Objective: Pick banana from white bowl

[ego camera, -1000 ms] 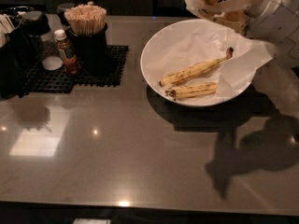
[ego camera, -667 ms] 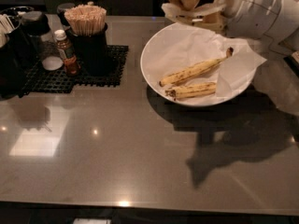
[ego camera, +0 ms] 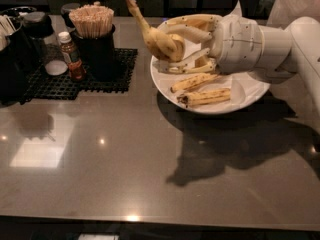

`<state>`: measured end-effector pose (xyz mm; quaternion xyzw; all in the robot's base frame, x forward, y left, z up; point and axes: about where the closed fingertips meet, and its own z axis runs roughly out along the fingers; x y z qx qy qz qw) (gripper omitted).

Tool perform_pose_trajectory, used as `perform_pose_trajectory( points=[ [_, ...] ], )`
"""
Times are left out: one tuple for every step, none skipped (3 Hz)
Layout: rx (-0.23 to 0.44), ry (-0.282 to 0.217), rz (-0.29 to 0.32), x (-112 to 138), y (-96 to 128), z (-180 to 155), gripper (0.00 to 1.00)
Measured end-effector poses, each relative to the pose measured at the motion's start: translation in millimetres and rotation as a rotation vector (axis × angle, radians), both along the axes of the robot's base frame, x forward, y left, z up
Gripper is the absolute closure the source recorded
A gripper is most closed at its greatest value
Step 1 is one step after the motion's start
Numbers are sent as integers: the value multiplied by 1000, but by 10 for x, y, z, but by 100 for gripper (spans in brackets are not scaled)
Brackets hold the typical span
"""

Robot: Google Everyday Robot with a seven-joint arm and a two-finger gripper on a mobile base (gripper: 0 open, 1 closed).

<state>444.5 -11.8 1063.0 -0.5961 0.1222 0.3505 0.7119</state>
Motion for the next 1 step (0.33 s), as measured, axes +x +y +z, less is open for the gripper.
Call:
perform_pose_trajectory(
  points=[
    [0,0,0,0,0,0,100]
  ],
)
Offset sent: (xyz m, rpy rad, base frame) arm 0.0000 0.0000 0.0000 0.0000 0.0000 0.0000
